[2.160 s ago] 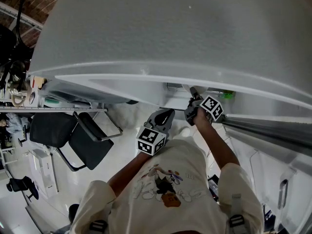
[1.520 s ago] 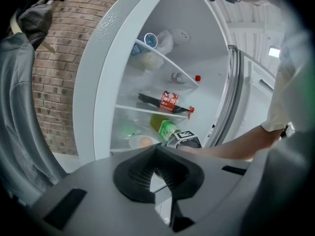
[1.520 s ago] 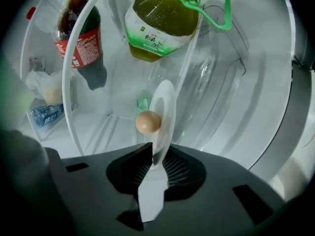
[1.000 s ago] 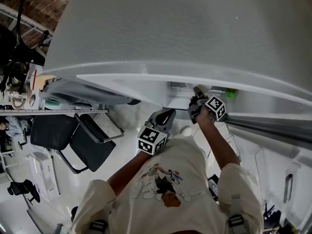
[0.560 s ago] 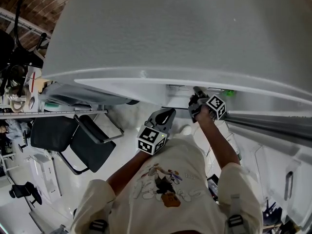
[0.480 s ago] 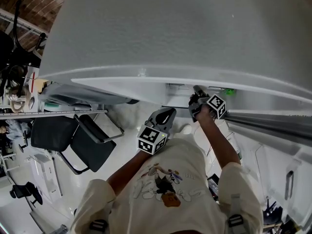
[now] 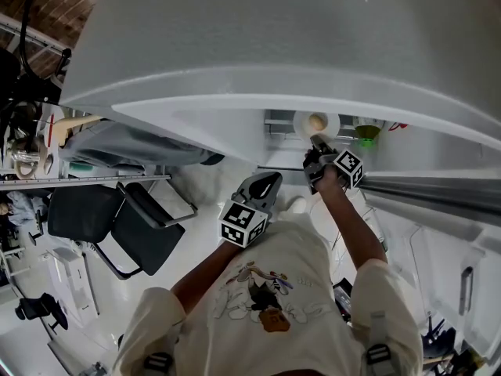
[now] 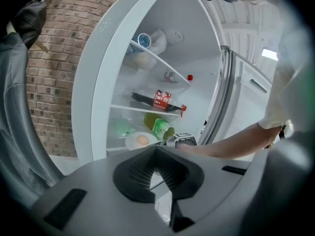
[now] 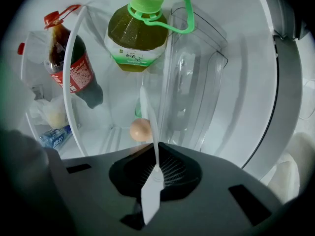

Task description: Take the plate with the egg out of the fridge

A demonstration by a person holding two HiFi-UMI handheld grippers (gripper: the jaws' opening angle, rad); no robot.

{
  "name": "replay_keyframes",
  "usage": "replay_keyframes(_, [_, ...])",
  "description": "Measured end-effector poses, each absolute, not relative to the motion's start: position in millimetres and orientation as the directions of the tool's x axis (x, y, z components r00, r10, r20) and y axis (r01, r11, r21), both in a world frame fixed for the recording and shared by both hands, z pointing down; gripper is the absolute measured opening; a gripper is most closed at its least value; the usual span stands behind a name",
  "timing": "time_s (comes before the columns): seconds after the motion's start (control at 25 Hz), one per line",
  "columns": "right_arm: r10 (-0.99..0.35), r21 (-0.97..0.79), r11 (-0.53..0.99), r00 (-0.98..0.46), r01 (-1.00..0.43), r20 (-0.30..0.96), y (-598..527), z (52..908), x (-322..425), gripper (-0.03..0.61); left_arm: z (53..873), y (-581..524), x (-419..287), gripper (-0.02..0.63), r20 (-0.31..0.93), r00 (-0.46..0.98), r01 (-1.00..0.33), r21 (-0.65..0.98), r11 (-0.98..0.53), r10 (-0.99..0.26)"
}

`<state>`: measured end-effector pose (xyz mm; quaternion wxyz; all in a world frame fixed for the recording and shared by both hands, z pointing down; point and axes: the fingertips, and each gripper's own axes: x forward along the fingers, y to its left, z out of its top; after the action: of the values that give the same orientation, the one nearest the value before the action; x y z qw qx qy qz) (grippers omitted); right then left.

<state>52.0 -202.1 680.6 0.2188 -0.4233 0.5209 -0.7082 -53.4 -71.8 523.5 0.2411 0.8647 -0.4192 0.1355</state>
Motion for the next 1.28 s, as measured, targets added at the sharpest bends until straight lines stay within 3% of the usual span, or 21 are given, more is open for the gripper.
replay_keyframes(1.28, [-0.729, -0.948, -0.307, -0.621, -0.079, 0.288, -160, 643, 55, 0.021, 519, -50, -41, 0.009, 0.422, 0.634, -0.773, 0.304, -0.557, -0.649])
